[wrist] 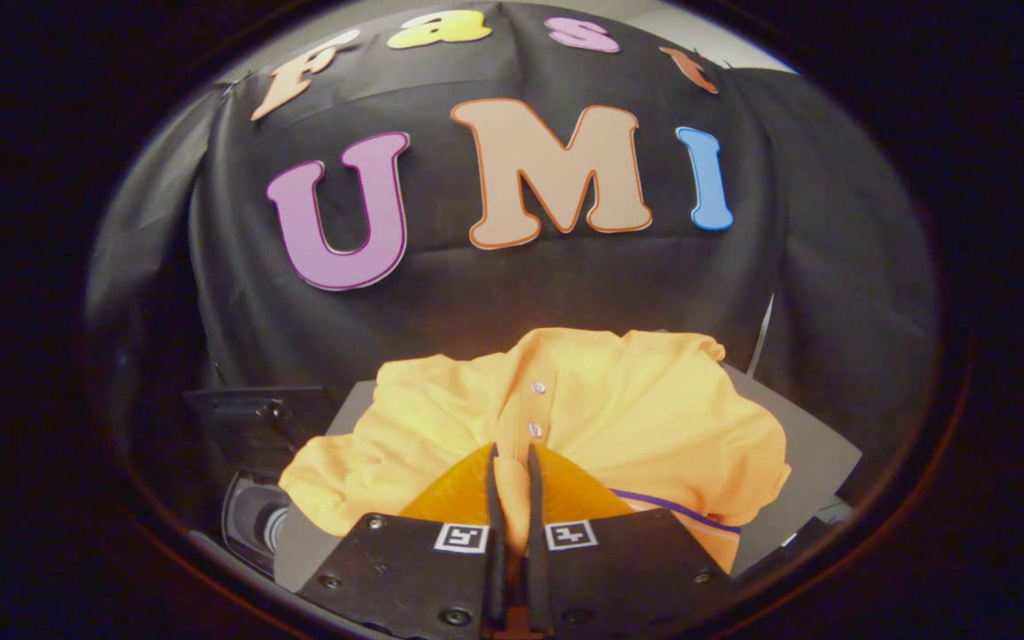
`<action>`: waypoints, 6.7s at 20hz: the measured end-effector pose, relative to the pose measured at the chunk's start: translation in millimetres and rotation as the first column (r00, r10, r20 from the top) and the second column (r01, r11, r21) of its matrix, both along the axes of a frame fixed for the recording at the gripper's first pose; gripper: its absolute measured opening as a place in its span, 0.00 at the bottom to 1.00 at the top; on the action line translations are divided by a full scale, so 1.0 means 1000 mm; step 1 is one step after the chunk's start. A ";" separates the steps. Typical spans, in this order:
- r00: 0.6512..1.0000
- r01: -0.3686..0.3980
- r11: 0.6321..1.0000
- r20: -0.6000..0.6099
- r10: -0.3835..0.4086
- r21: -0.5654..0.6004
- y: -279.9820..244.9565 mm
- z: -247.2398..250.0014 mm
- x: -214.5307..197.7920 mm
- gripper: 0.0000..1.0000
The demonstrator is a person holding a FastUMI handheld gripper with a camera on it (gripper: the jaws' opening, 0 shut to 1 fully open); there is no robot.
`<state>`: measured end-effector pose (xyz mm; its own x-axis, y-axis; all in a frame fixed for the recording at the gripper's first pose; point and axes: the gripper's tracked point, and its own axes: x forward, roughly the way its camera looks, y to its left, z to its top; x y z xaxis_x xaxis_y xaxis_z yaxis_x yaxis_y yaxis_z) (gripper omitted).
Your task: Put the clothes into the washing machine and then close the washing machine lid.
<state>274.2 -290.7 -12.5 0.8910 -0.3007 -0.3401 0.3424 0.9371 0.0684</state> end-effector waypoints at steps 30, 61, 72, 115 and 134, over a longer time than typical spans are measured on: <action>0.958 -0.281 0.959 0.047 0.282 -0.024 0.260 0.055 0.055 0.08; 0.926 -0.371 0.927 -0.052 0.373 0.053 0.366 -0.074 0.119 0.77; 0.929 -0.371 0.929 -0.002 0.371 -0.001 0.375 -0.054 0.130 0.98; 0.973 -0.228 0.967 0.022 0.232 -0.110 0.354 -0.050 0.260 0.98; 0.970 -0.235 0.968 -0.089 0.228 -0.083 0.355 -0.071 0.258 0.99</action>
